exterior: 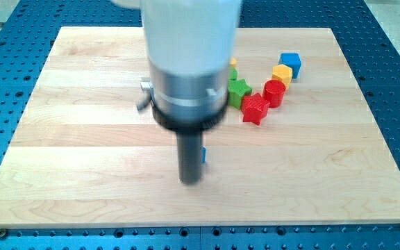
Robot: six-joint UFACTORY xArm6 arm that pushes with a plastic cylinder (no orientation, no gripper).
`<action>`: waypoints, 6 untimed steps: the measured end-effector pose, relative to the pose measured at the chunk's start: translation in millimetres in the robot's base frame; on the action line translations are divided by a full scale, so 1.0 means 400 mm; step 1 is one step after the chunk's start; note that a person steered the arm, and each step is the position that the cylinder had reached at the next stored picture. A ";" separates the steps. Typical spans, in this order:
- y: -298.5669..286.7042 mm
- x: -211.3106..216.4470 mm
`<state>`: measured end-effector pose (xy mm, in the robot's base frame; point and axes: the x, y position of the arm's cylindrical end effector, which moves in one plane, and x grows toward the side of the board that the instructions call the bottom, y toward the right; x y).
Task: Place the blue triangle to the left of the green circle
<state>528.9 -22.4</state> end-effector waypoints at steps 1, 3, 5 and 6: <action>-0.019 -0.193; -0.019 -0.209; 0.077 -0.008; 0.132 -0.127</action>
<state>477.9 30.6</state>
